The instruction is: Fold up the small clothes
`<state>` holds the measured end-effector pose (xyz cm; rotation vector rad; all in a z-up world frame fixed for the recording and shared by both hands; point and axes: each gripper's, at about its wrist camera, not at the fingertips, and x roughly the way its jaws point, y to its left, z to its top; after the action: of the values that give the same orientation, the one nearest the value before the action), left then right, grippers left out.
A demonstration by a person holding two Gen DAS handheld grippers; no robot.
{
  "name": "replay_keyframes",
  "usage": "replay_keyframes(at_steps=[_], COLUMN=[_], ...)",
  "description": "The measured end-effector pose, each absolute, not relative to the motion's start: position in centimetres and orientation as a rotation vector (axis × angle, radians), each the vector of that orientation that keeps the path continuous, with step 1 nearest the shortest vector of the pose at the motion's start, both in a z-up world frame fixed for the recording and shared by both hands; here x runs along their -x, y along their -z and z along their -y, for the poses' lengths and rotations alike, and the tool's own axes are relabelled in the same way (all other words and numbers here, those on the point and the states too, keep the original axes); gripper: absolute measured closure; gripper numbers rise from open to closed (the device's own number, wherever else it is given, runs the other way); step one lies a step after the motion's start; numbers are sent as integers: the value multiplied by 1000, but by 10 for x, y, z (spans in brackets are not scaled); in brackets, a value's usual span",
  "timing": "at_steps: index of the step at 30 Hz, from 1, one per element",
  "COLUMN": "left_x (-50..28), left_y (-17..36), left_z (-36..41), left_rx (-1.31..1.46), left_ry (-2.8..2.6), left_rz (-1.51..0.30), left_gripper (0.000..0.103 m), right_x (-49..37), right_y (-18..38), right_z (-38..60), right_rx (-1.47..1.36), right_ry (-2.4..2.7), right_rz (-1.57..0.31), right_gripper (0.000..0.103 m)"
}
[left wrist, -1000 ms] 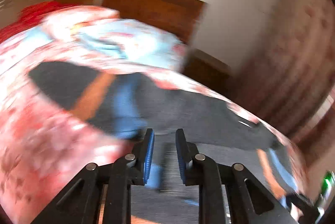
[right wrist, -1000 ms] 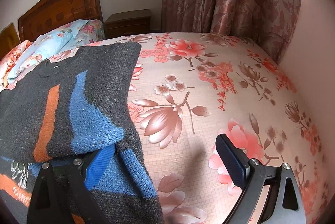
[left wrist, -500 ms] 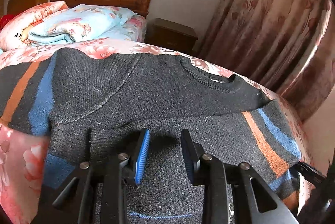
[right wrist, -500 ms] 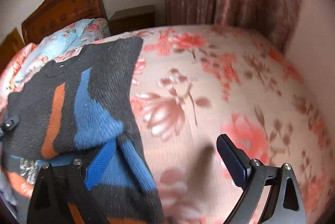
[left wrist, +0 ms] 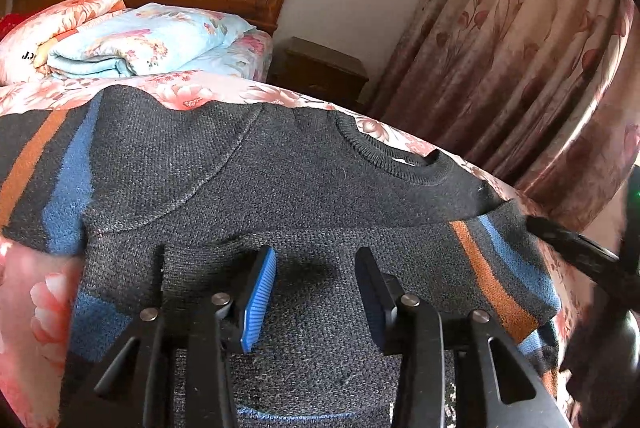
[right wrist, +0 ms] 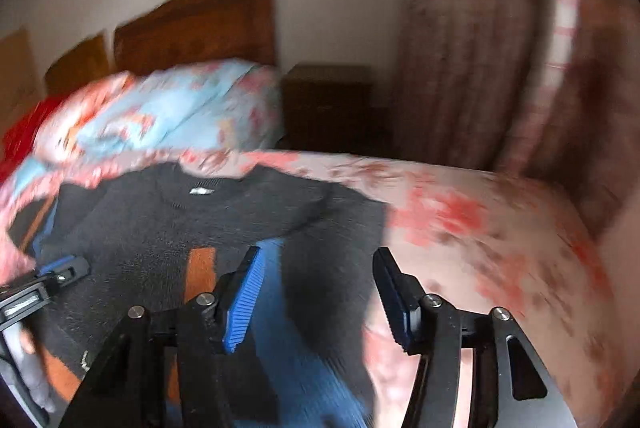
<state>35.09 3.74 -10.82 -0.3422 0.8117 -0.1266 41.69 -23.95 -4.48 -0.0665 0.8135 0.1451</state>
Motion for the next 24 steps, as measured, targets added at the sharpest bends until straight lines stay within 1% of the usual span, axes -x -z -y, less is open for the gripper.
replay_keyframes(at_steps=[4, 6, 9, 13, 14, 16, 18, 20, 22, 24], left_x=[-351, -351, -352, -351, -351, -351, -351, -351, -351, -351], left_y=[109, 109, 109, 109, 109, 109, 109, 109, 109, 109], left_z=[-39, -40, -40, -43, -44, -45, -46, -46, -46, -46], left_rx=[352, 355, 359, 373, 378, 384, 387, 387, 388, 388], left_ry=[130, 131, 131, 137, 139, 141, 142, 142, 142, 143], left_rz=[-809, -808, -807, -806, -805, -803, -803, -803, -802, -803], left_gripper=[61, 61, 61, 61, 61, 61, 61, 61, 61, 61], right_x=[-459, -461, -456, -453, -450, -441, -418, -390, -375, -366], right_y=[85, 82, 70, 84, 87, 80, 59, 45, 50, 69], right_z=[241, 251, 253, 243, 240, 237, 227, 214, 196, 182], right_rx=[104, 34, 32, 107, 137, 183, 236, 198, 241, 314], right_ry=[-135, -153, -140, -137, -130, -57, 12, -71, -140, -164], right_rz=[-981, -973, -934, -990, -978, -977, -876, -805, -815, -861], right_gripper=[0, 0, 0, 0, 0, 0, 0, 0, 0, 0])
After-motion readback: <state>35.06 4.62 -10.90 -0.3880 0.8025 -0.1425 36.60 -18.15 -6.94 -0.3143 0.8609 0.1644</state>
